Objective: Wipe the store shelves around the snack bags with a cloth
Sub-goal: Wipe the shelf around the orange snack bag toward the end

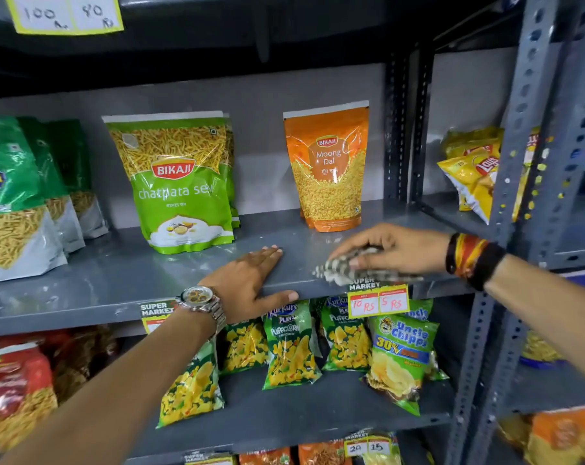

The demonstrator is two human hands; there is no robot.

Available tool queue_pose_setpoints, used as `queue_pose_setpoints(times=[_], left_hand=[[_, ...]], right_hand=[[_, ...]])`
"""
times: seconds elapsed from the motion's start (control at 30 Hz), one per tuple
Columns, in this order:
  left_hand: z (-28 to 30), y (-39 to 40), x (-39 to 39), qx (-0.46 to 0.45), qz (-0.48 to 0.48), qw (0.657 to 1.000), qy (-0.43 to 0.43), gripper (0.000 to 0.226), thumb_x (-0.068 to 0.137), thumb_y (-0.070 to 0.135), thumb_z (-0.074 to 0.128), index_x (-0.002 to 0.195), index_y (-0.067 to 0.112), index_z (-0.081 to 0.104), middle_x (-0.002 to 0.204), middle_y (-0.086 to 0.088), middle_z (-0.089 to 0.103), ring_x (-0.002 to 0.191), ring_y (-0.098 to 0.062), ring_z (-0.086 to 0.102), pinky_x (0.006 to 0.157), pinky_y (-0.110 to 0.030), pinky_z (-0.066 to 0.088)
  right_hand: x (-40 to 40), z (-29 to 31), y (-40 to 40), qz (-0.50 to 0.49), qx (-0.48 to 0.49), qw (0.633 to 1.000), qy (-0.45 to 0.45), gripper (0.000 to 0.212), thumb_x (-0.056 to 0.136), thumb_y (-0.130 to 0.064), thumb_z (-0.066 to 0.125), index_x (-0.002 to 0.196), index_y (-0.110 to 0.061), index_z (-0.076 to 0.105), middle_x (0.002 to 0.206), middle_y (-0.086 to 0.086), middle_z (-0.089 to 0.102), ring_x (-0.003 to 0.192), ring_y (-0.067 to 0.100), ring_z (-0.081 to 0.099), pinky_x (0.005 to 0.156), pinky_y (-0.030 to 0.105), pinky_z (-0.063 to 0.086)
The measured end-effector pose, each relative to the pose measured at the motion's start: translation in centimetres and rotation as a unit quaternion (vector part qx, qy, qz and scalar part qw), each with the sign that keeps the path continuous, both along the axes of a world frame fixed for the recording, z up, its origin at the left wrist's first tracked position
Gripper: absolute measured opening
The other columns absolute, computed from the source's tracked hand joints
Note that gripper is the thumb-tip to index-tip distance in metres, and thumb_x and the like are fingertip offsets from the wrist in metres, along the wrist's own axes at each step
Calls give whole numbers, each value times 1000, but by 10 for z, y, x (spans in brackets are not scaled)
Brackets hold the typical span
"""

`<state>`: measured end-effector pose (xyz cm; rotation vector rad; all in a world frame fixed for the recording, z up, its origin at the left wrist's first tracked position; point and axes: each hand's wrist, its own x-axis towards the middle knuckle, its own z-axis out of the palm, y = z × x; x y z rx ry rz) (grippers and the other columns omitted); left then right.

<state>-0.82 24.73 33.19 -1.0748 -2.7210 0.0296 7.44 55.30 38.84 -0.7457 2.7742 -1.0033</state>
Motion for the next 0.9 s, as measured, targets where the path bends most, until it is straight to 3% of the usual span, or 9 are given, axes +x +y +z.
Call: queue_pose_setpoints(times=[0.07, 0.13, 0.23, 0.33, 0.4, 0.5, 0.57, 0.67, 0.9], left_hand=[[0, 0, -1, 8, 2, 1000, 2, 118, 77, 98, 13, 165, 19, 17, 173, -1, 22, 157, -19, 26, 129, -40, 25], [1, 1, 0, 12, 2, 1000, 0, 119, 77, 98, 14, 165, 19, 17, 173, -2, 23, 157, -20, 28, 129, -40, 25], [0, 0, 1, 9, 2, 1000, -5, 122, 75, 99, 12, 165, 18, 17, 173, -4, 22, 157, -21, 28, 129, -39, 24], [-4, -1, 0, 9, -6, 1000, -6, 118, 78, 96, 16, 165, 16, 17, 173, -5, 22, 157, -22, 27, 129, -38, 22], [-6, 0, -3, 12, -7, 1000, -11, 114, 82, 94, 21, 165, 16, 16, 173, -6, 21, 158, -23, 25, 128, -39, 21], [-3, 4, -6, 8, -6, 1000, -13, 111, 85, 92, 26, 165, 16, 14, 173, -6, 19, 158, -23, 25, 127, -38, 19], [0, 13, -4, 1, -7, 1000, -6, 113, 83, 95, 22, 165, 18, 13, 174, -3, 18, 158, -23, 26, 127, -40, 22], [5, 44, 6, 5, -22, 1000, -1, 112, 83, 95, 21, 165, 20, 12, 174, -2, 18, 156, -26, 29, 124, -44, 28], [6, 108, 6, -6, -66, 997, -26, 103, 91, 86, 32, 166, 19, 7, 176, -1, 6, 160, -25, 18, 129, -47, 23]], right_hand=[[-13, 13, 3, -75, -35, 996, 18, 33, 95, -24, 60, 125, -38, 64, 124, -17, 68, 110, 4, 64, 102, 30, 48], [-28, 16, -1, -135, -9, 990, 46, 34, 97, -21, 58, 130, -29, 63, 133, -10, 63, 117, 9, 57, 107, 32, 39], [-33, -3, -14, -171, 8, 983, 59, 33, 98, -16, 56, 130, -21, 63, 126, -3, 65, 110, 14, 61, 96, 28, 46], [-3, -18, -23, -129, 7, 989, 72, 30, 98, -21, 56, 125, -32, 65, 114, -13, 65, 86, 0, 63, 69, 15, 50], [22, -20, -19, -100, 33, 993, 62, 29, 97, -29, 57, 123, -39, 65, 120, -16, 65, 97, -6, 64, 81, 13, 50], [43, -9, 3, -132, 18, 989, 62, 31, 96, -28, 59, 125, -38, 65, 125, -18, 67, 114, -1, 63, 102, 26, 46], [38, 5, 22, -197, -37, 974, 105, 32, 96, -22, 60, 126, -32, 65, 125, -16, 66, 111, -7, 61, 107, 27, 43], [6, 20, 40, -294, -69, 942, 150, 33, 97, -18, 59, 130, -21, 64, 133, -3, 63, 125, 11, 55, 111, 27, 35], [-102, 12, 69, -361, -90, 918, 140, 33, 96, -12, 59, 127, -12, 66, 134, 8, 64, 128, 24, 56, 112, 32, 39]])
